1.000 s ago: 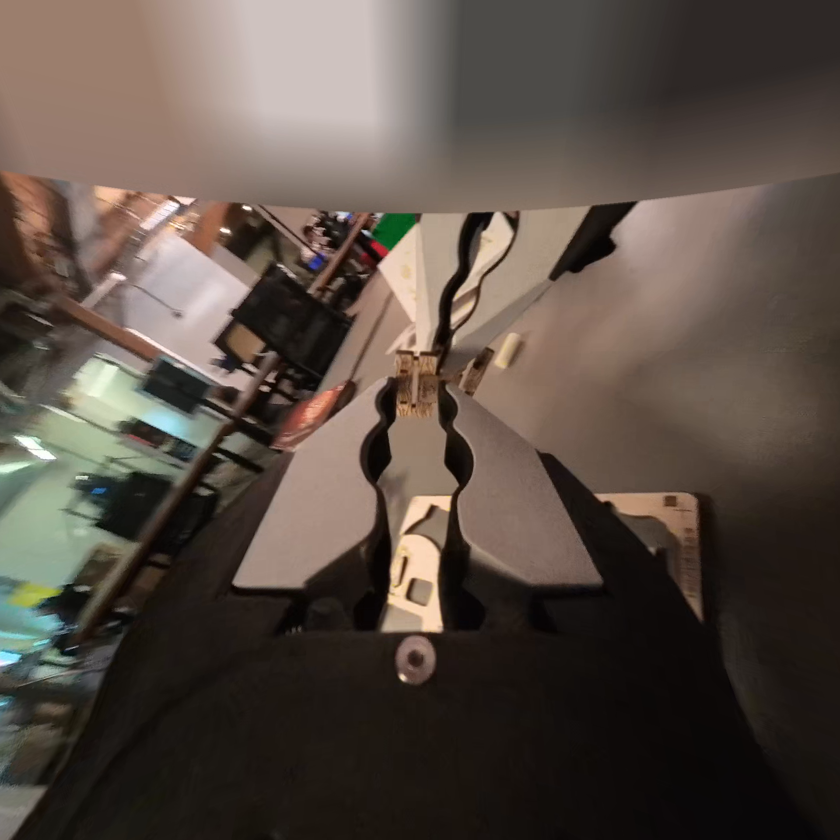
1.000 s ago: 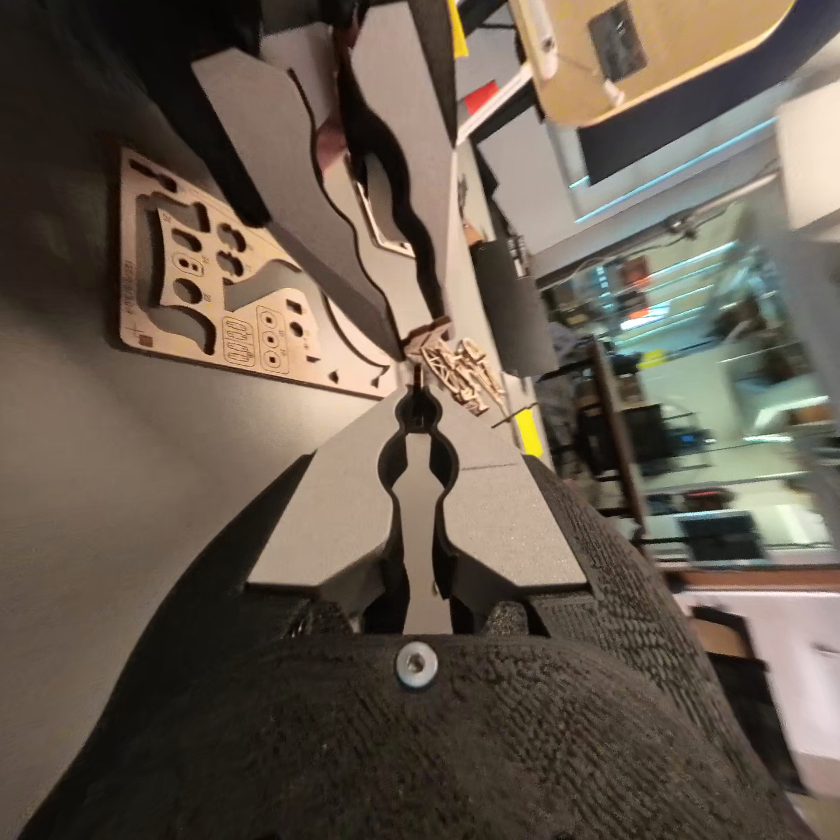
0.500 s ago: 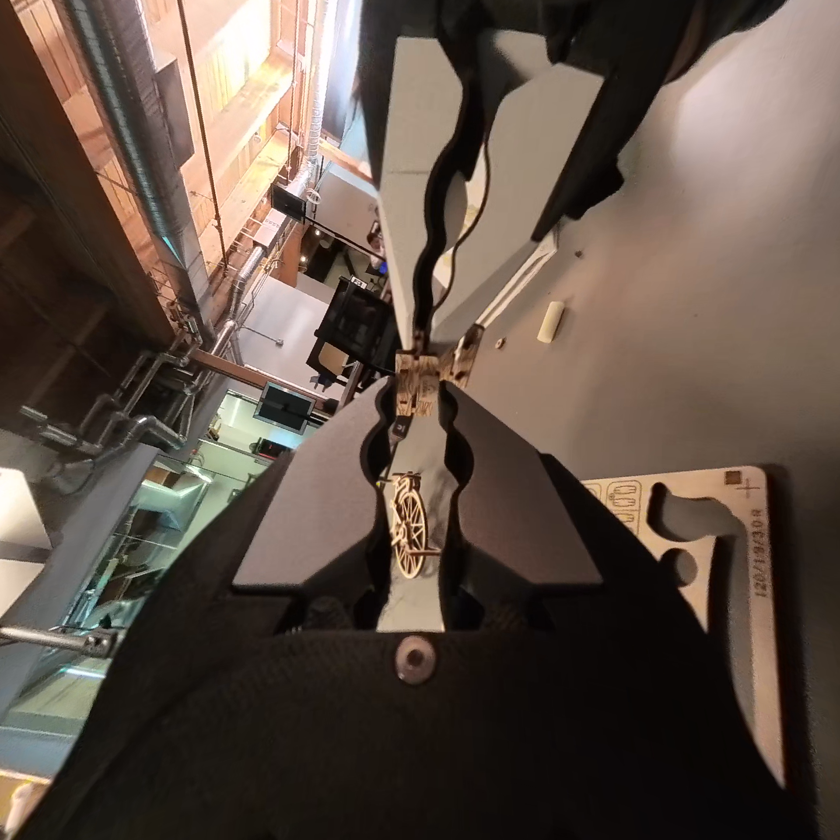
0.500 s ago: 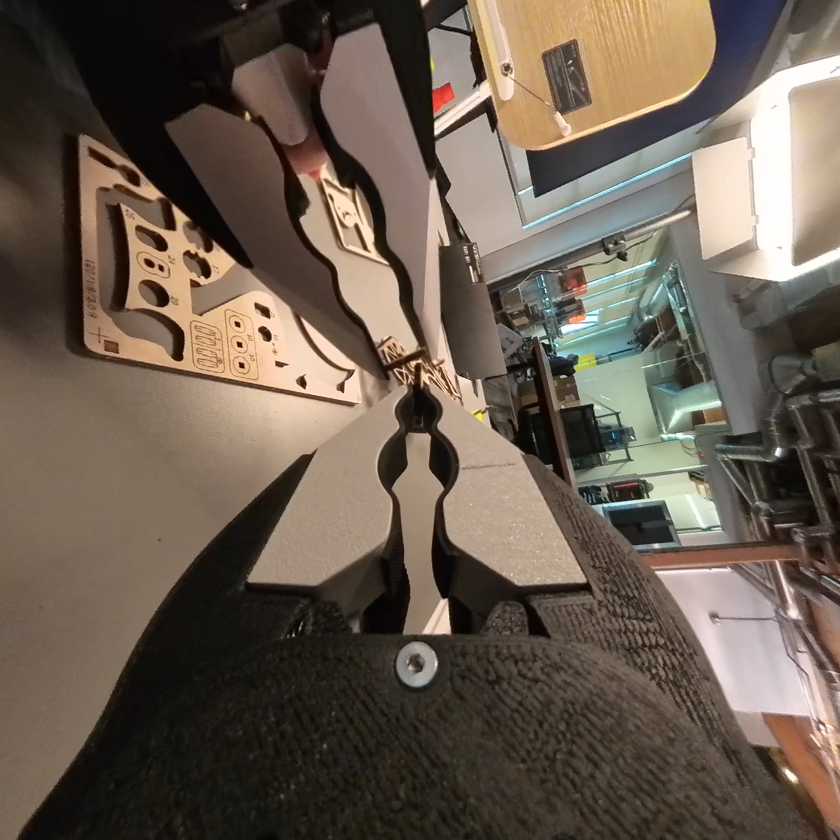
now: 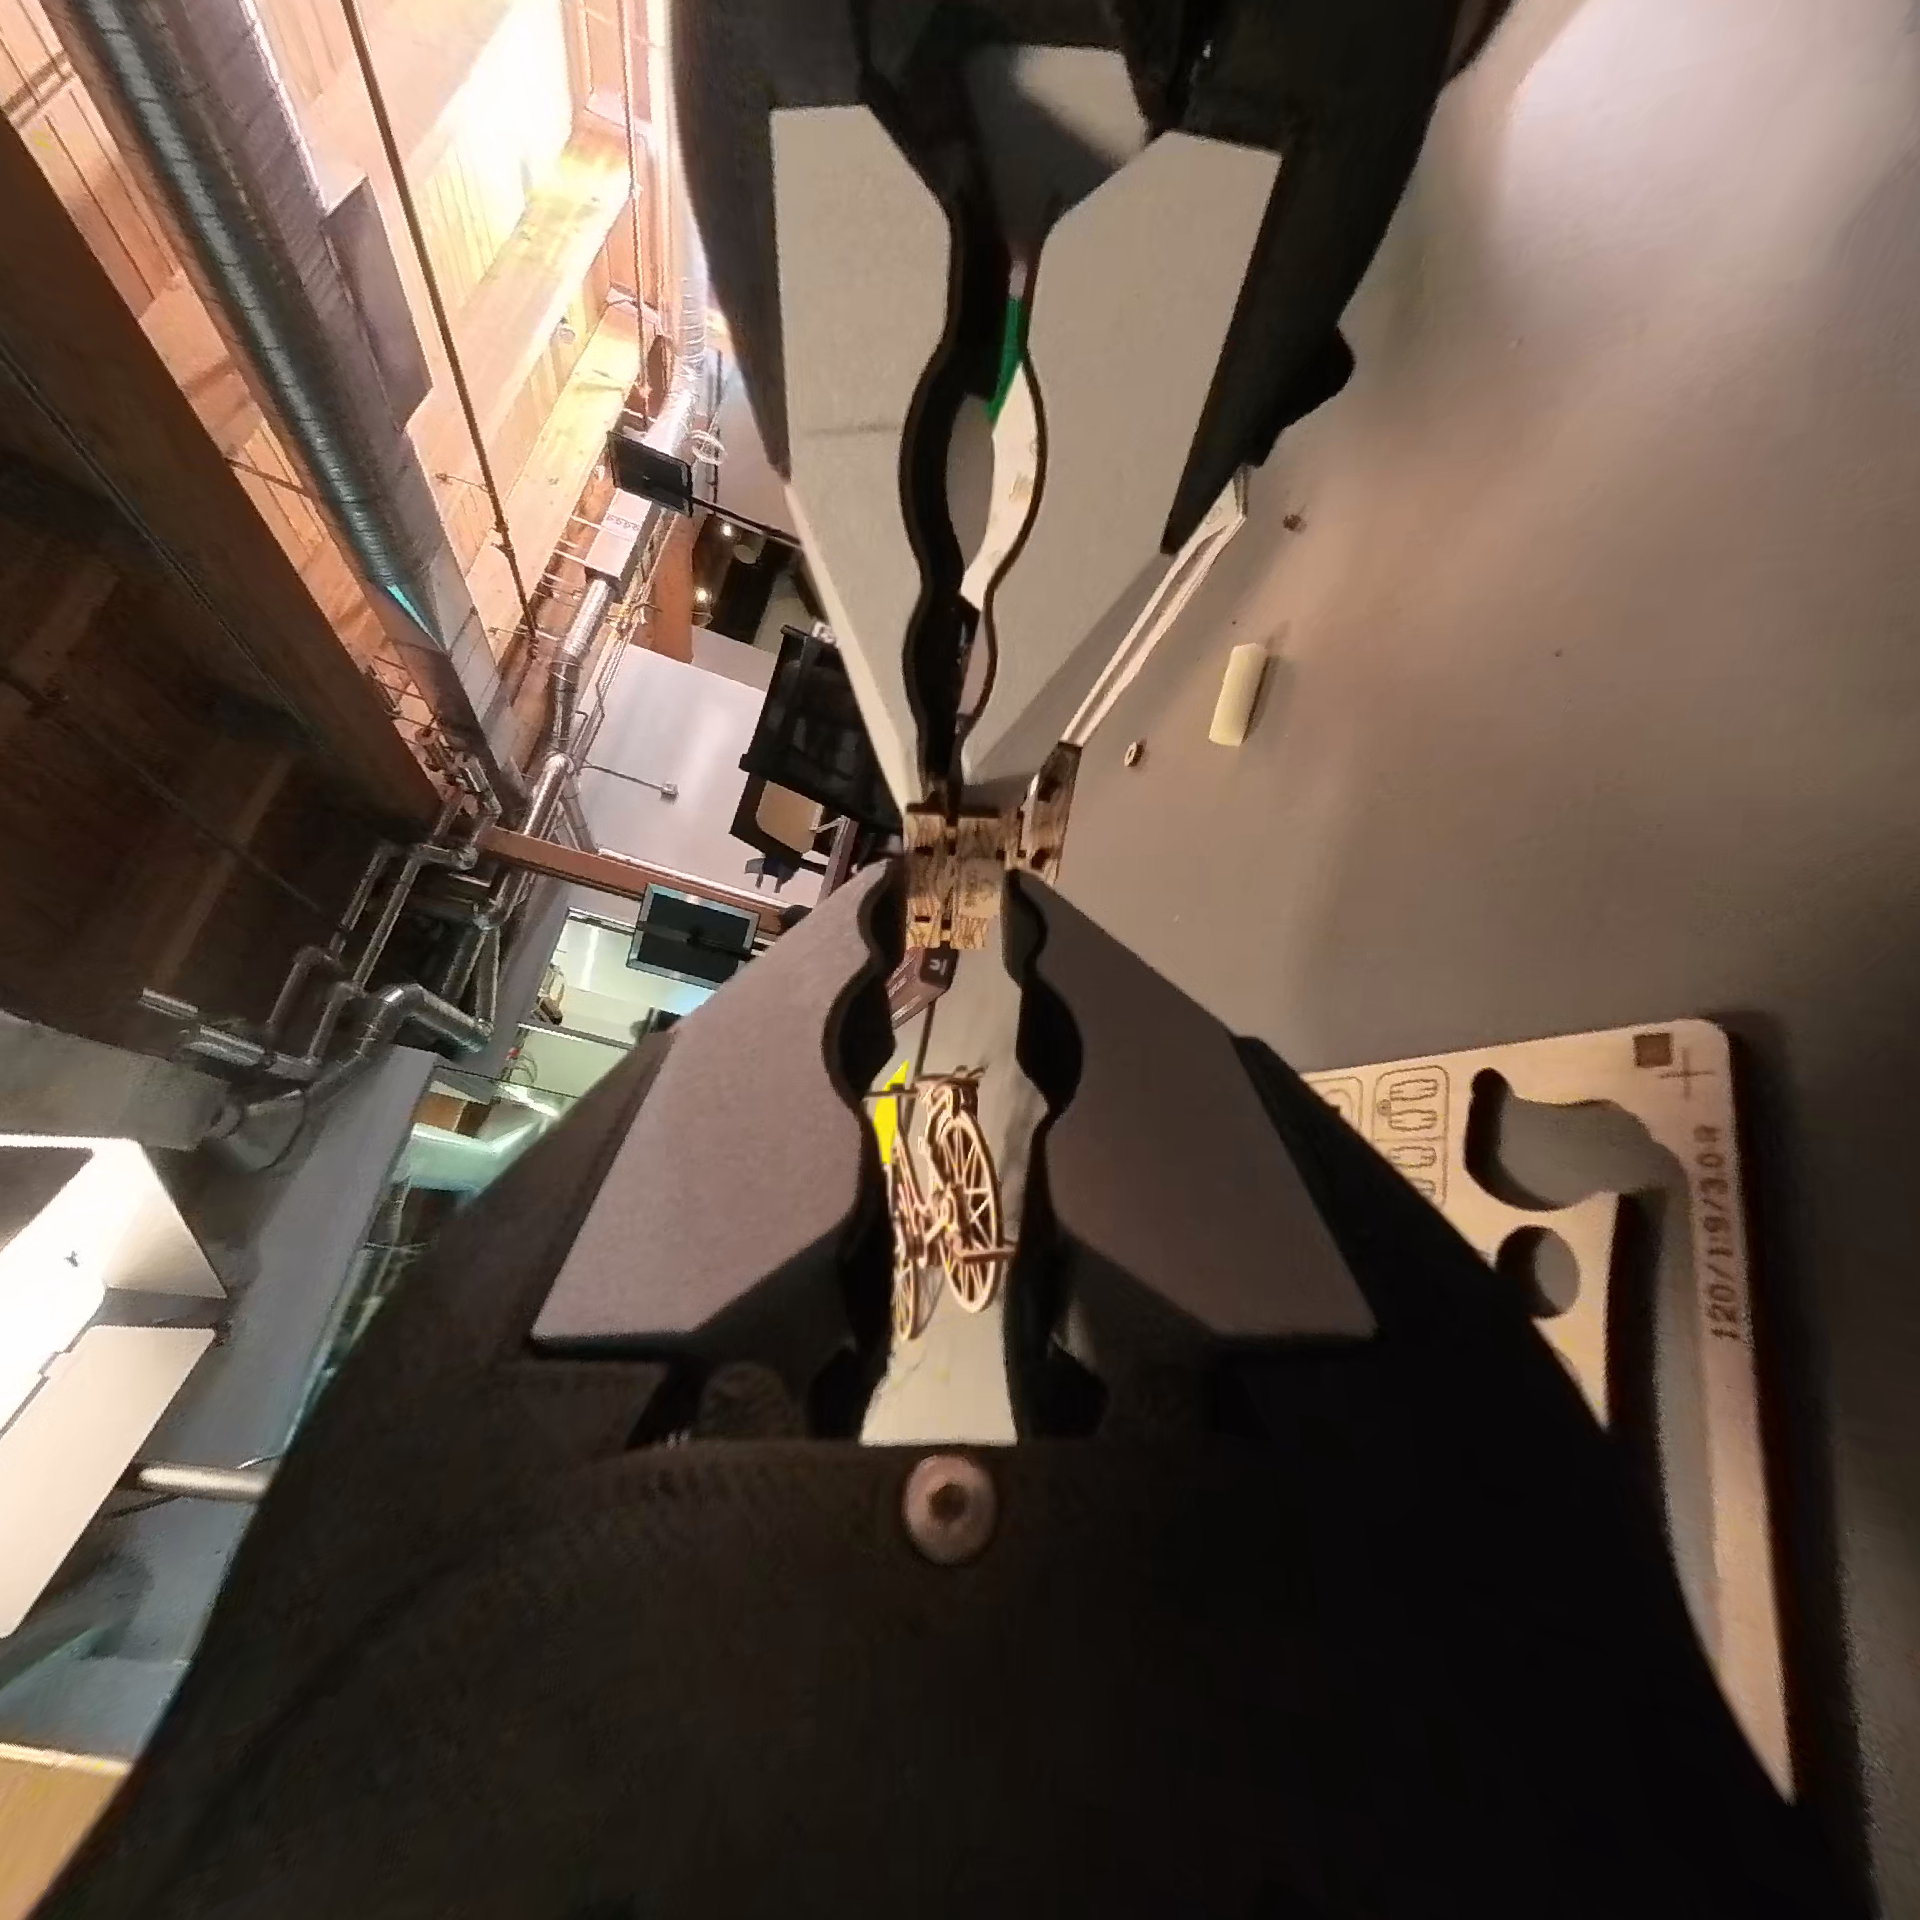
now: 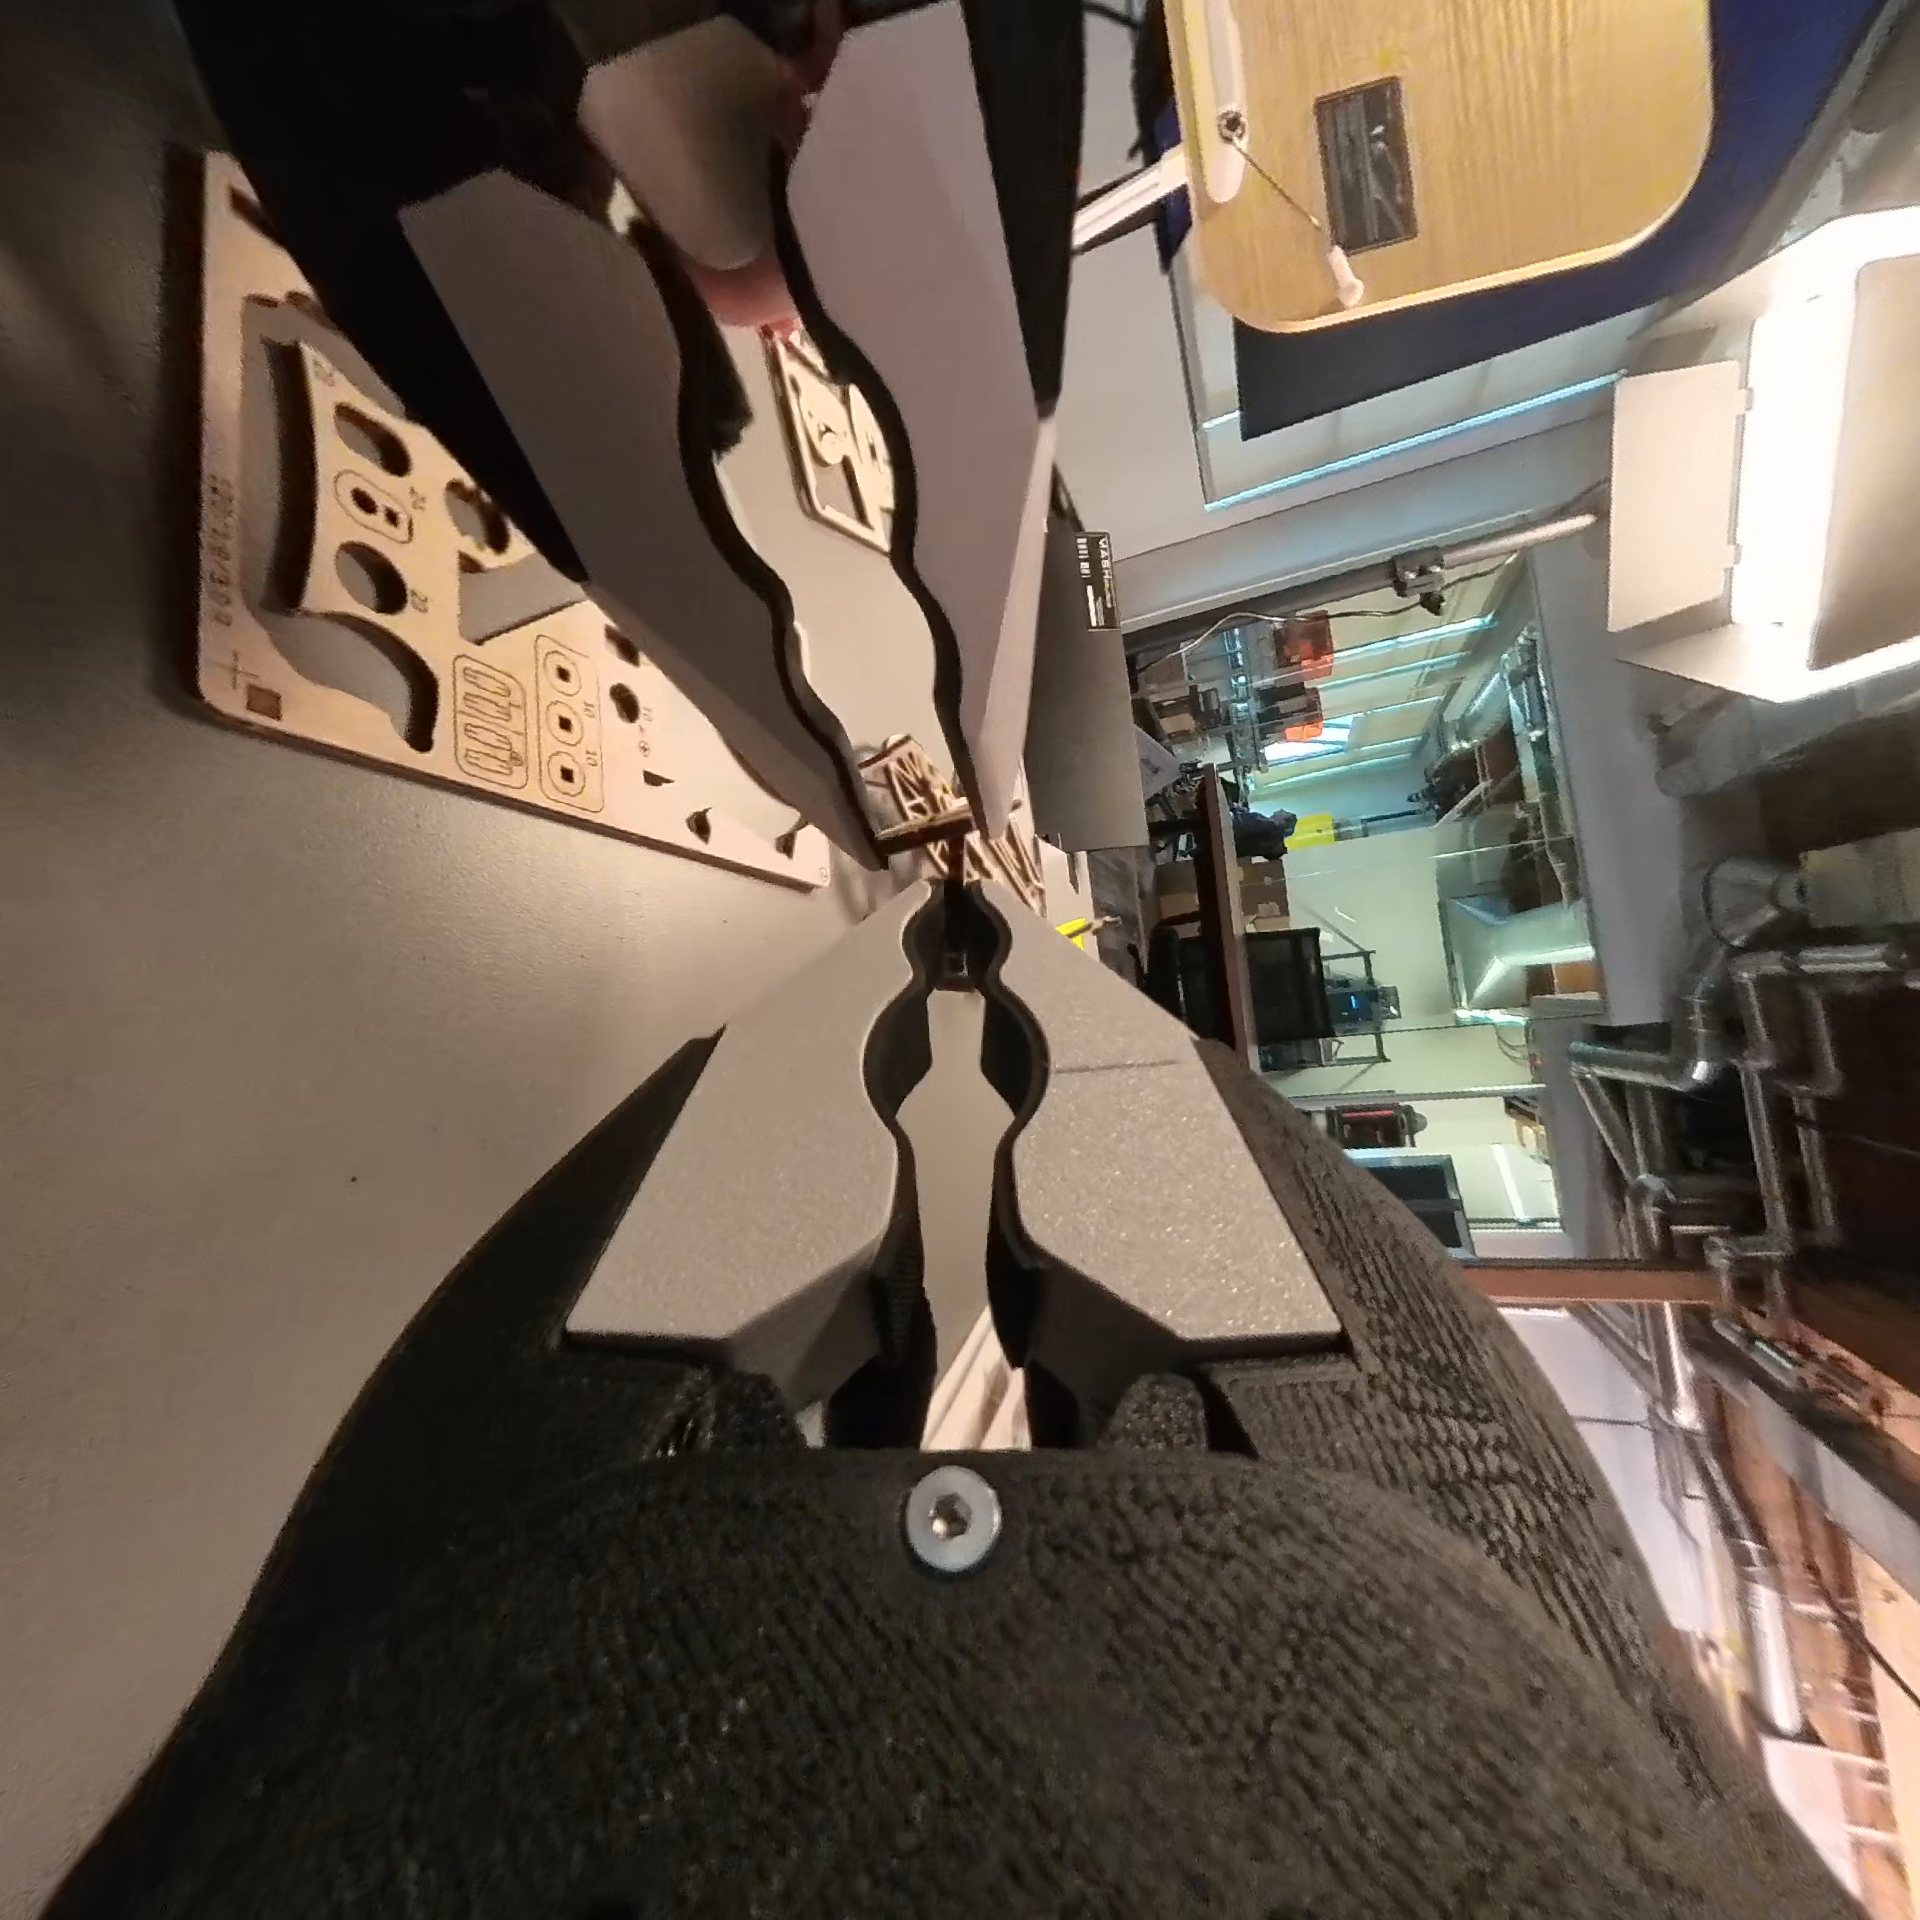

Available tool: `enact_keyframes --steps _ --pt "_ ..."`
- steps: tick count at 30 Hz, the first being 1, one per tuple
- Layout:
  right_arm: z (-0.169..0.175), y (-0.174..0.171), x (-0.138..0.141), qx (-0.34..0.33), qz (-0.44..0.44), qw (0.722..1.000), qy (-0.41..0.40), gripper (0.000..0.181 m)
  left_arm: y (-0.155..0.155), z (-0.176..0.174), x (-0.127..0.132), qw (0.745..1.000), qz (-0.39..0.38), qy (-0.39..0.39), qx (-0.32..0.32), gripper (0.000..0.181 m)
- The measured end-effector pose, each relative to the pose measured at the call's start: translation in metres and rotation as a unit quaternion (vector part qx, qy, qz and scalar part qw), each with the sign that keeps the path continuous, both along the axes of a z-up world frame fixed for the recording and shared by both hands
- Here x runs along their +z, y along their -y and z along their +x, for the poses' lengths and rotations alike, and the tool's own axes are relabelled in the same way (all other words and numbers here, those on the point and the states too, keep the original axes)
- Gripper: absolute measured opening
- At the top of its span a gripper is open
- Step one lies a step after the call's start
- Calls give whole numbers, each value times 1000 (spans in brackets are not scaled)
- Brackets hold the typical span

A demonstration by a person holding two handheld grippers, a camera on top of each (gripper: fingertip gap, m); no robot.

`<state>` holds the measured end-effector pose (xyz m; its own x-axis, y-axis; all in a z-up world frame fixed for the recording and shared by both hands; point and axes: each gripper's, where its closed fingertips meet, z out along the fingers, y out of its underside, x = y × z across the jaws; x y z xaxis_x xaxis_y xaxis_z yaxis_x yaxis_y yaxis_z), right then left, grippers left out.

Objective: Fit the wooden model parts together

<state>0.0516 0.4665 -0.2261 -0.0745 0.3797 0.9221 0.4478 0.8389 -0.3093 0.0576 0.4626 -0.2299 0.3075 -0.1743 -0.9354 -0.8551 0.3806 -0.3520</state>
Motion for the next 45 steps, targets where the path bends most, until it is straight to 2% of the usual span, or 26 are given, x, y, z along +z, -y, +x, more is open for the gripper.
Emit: enact_keyframes --steps 9,13,18,25,34,43,45 --pt "0 0 -16 4 9 1000 30 0 -1 -2 -17 997 -9 -66 28 17" --pt "-1 0 -21 17 7 1000 20 0 -1 -2 -23 997 -19 -73 26 17" --pt "-1 1 -31 30 52 998 13 0 0 -1 -35 996 -44 -78 18 17" --pt "-3 -2 -34 23 42 999 11 0 -3 -3 -39 996 -86 -31 16 17" --pt "-2 0 -41 41 -34 998 16 0 -2 -1 -44 989 -146 20 -12 17" --pt "-3 1 -53 44 -38 997 41 0 -2 -1 -57 985 -171 -12 -7 17" --pt "-3 2 -51 52 -62 996 32 0 -1 0 -54 985 -174 2 -15 17"
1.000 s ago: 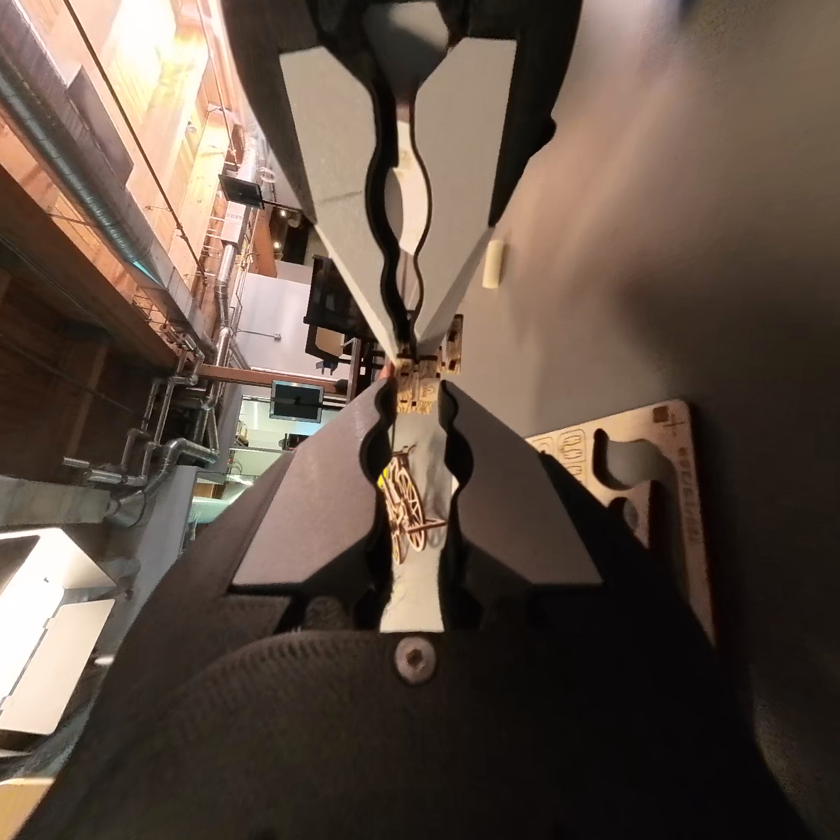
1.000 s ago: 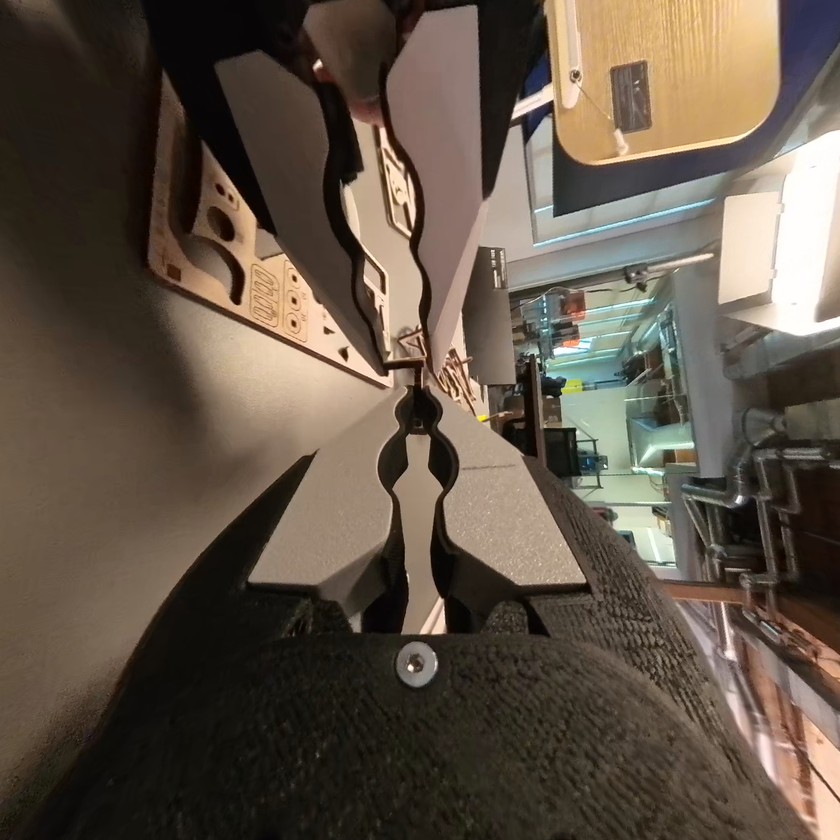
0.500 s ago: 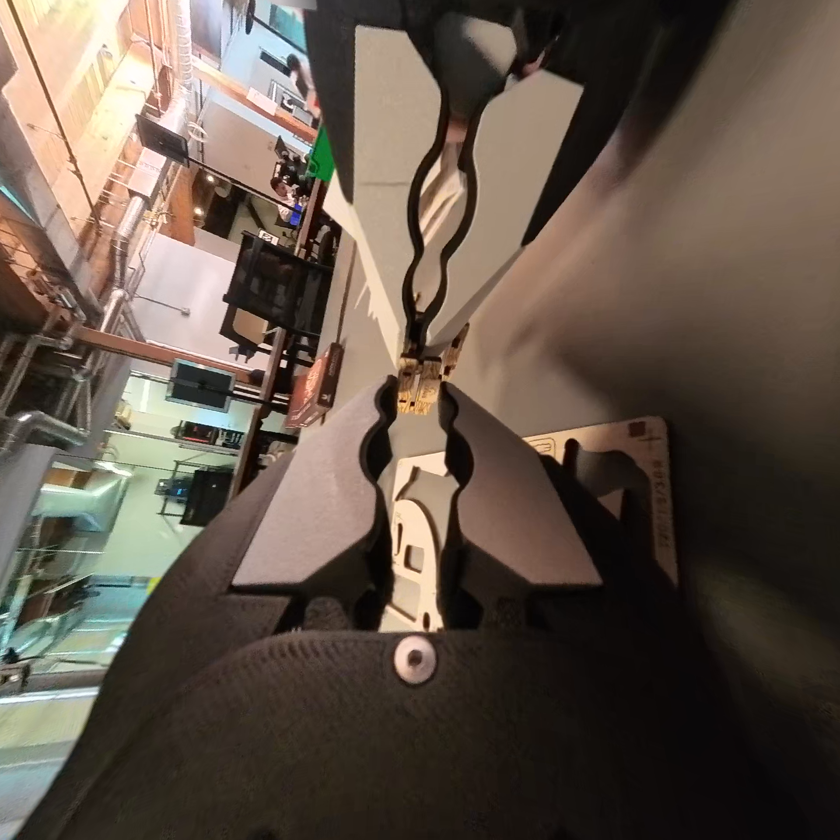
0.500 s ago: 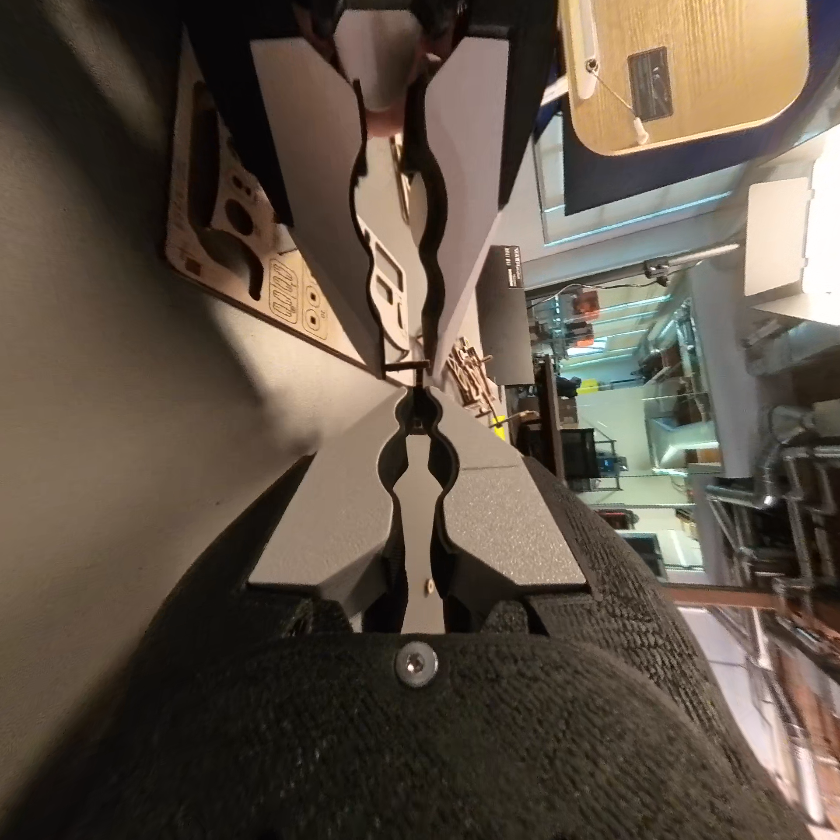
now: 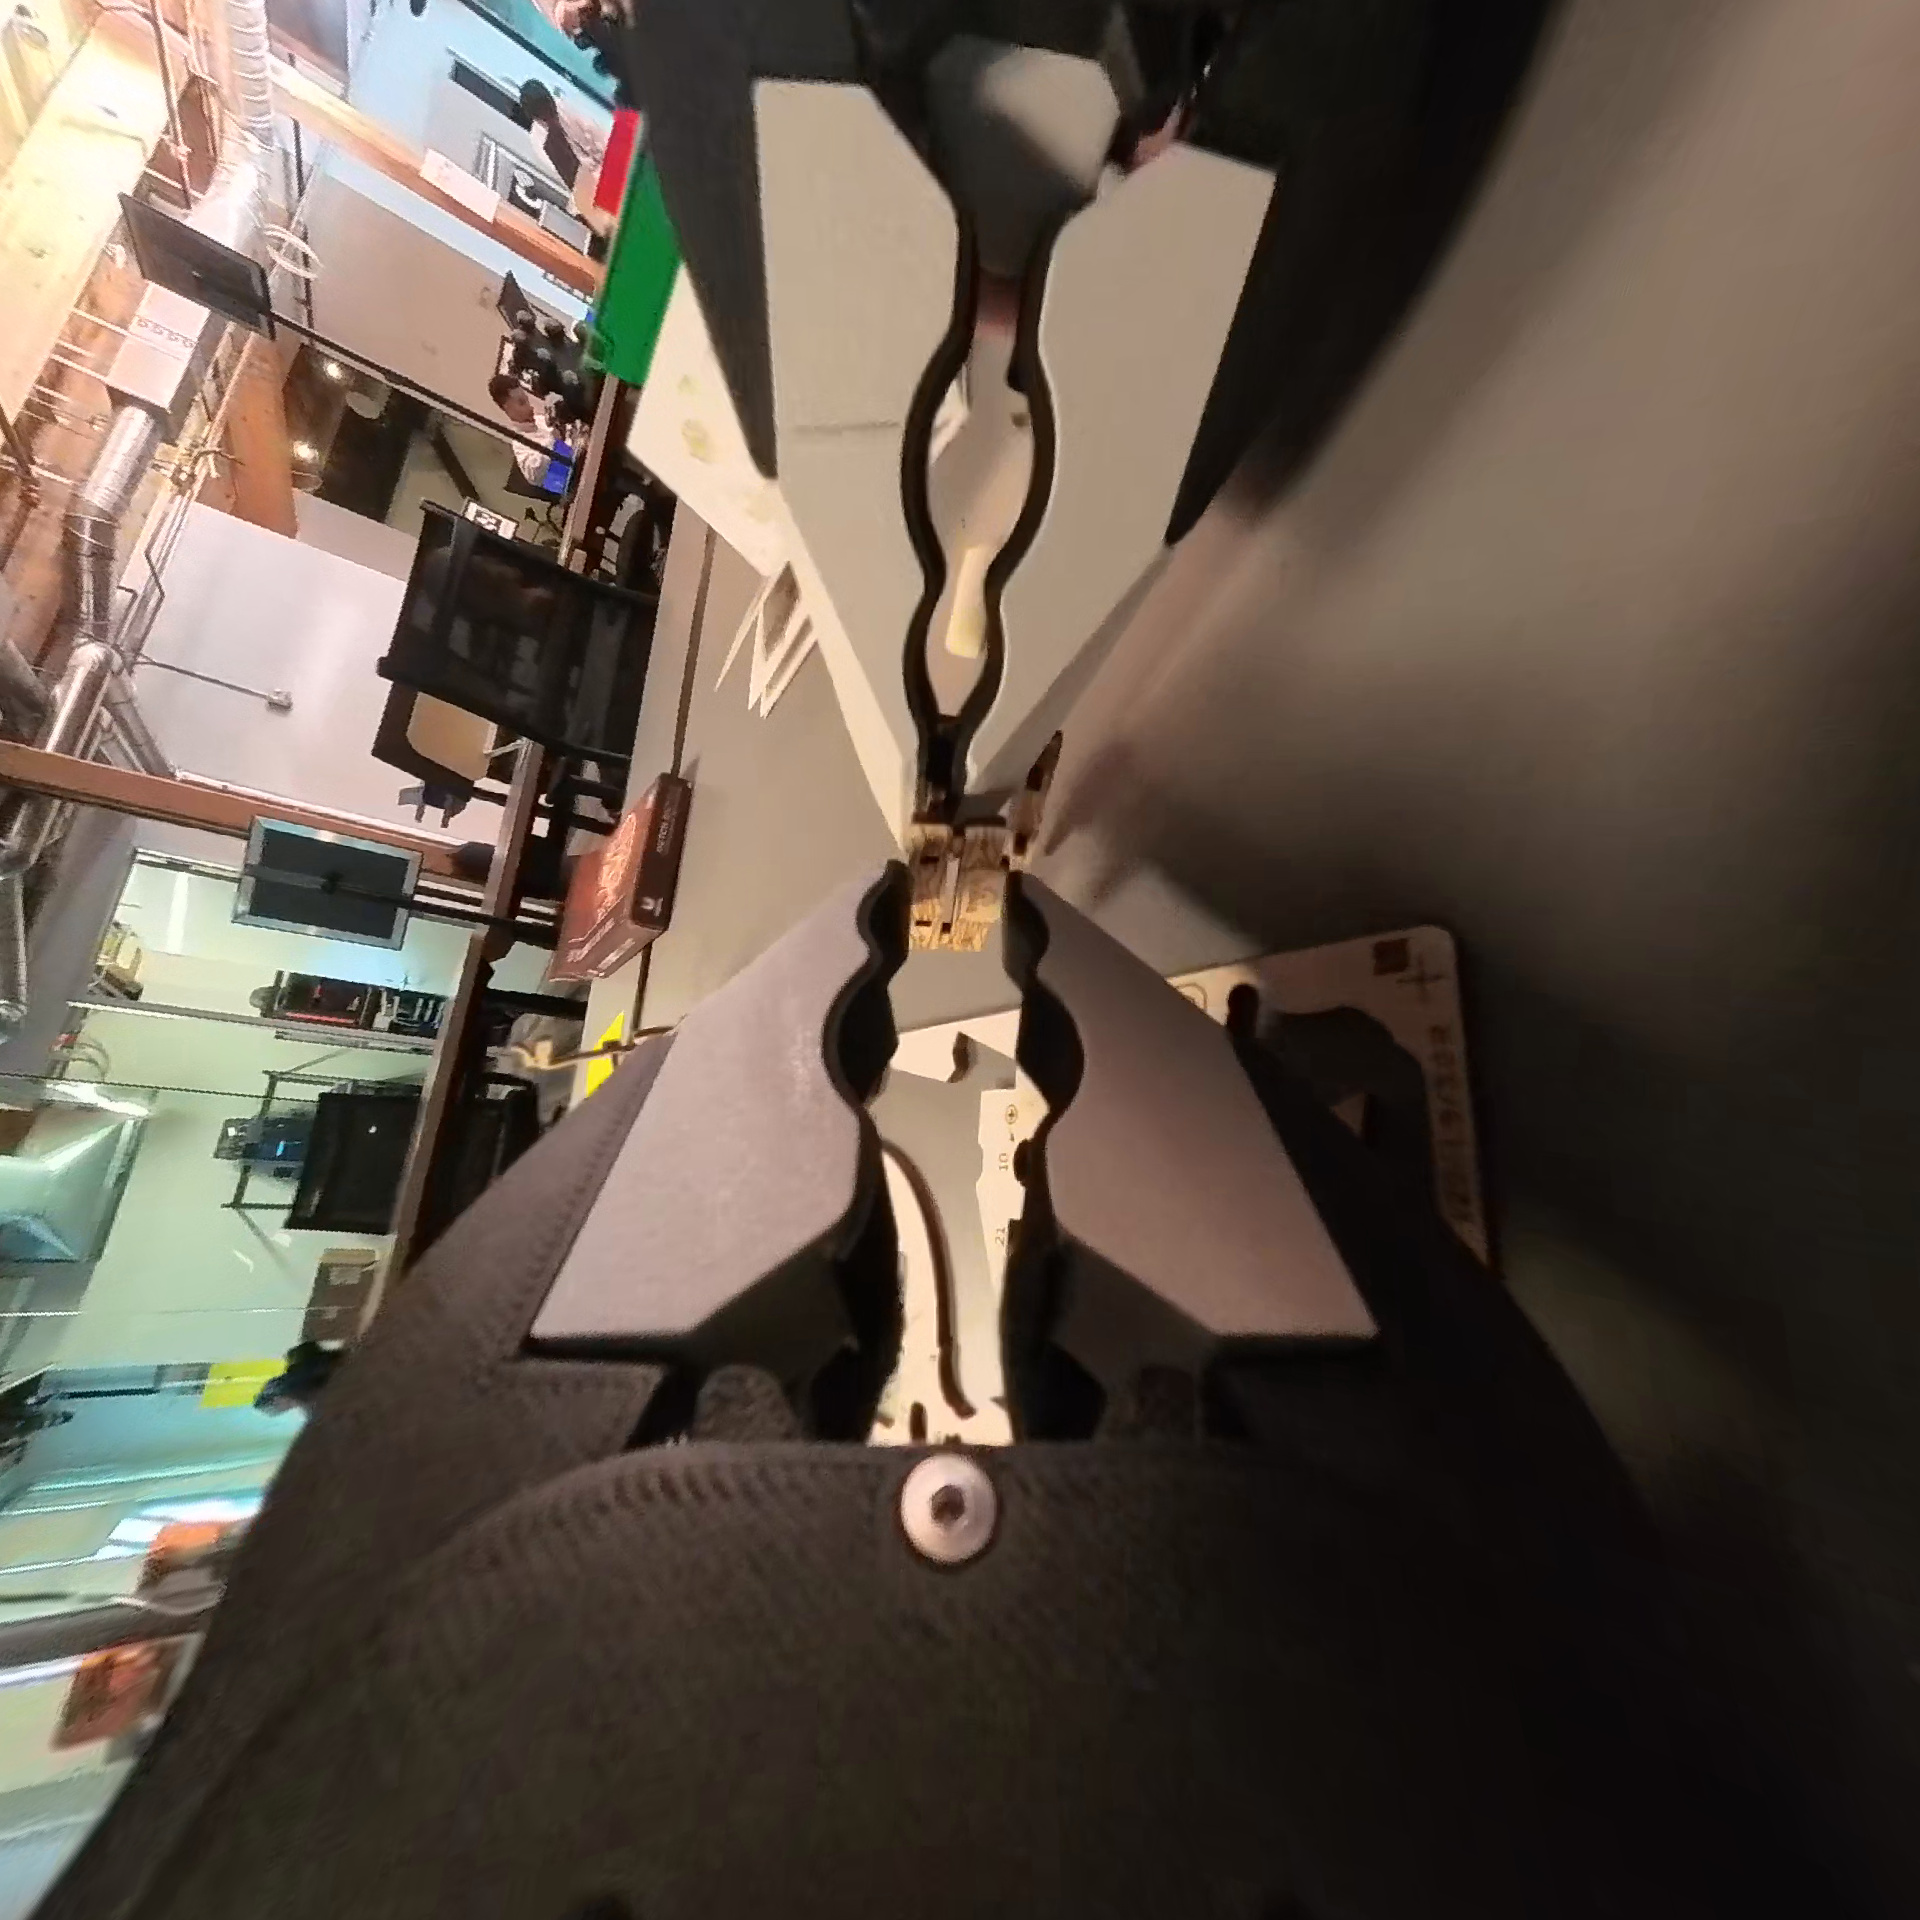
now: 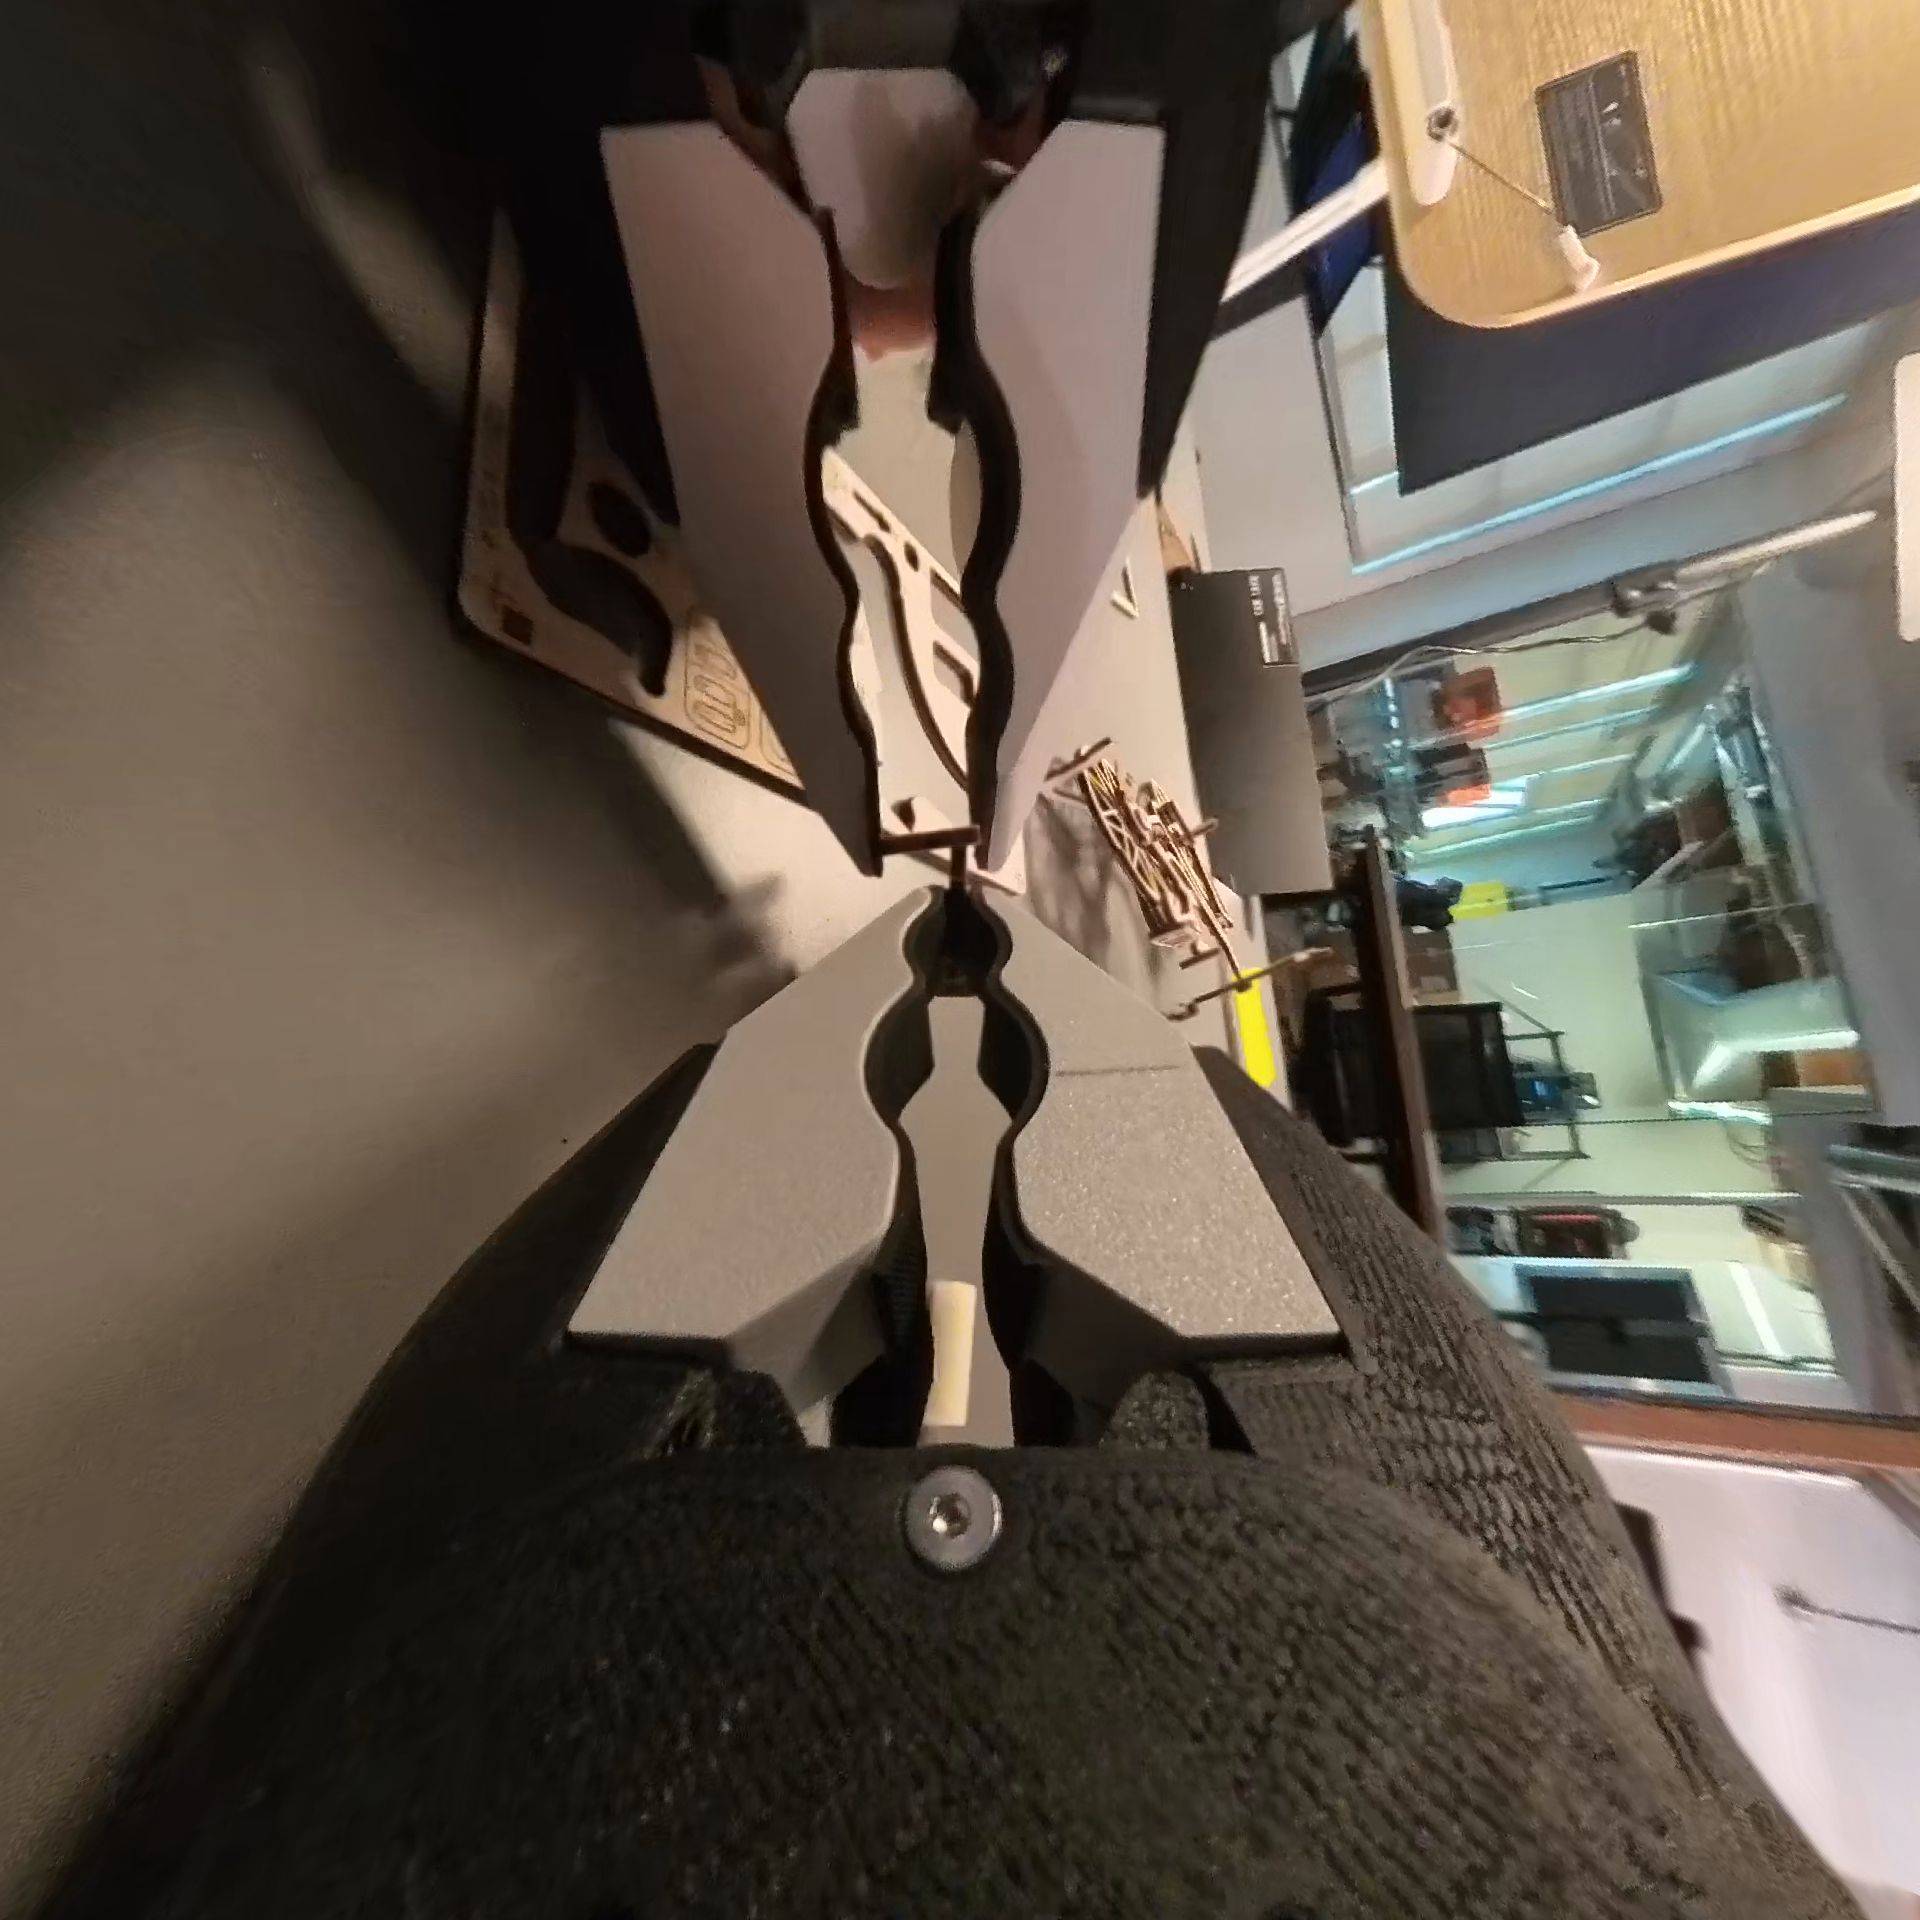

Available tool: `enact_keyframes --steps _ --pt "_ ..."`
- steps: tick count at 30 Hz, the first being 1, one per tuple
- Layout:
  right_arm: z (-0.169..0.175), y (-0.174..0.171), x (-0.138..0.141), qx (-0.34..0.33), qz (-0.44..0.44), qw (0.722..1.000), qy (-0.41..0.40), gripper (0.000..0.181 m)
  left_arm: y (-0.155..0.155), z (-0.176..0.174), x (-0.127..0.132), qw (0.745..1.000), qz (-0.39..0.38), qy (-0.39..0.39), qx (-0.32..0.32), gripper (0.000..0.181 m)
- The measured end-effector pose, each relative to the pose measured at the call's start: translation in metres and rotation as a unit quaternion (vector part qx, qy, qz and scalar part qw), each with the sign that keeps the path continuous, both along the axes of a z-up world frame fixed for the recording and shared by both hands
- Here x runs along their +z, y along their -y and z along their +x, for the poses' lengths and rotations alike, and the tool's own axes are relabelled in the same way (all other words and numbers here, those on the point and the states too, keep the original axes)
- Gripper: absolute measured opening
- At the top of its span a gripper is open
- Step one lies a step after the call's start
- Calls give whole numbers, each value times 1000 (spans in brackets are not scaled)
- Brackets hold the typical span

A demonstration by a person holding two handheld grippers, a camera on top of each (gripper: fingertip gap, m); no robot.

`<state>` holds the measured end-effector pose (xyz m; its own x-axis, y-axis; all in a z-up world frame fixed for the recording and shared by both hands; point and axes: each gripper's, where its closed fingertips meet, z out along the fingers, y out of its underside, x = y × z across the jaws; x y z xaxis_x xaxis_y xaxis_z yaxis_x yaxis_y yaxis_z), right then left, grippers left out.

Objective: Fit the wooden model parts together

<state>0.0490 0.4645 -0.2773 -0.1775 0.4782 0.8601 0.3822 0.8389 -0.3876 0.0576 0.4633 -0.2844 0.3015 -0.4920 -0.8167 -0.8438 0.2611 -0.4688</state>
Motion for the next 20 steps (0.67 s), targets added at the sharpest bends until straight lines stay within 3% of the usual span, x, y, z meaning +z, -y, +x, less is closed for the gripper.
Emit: enact_keyframes --steps 3,12,20 --pt "0 2 2 12 -33 999 -7 0 2 1 3 1000 -6 19 -8 17" --pt "1 5 2 22 -11 1000 -8 0 5 2 3 998 -34 53 -28 17" --pt "1 11 22 53 -73 994 -60 0 13 5 25 985 -38 151 -73 17"
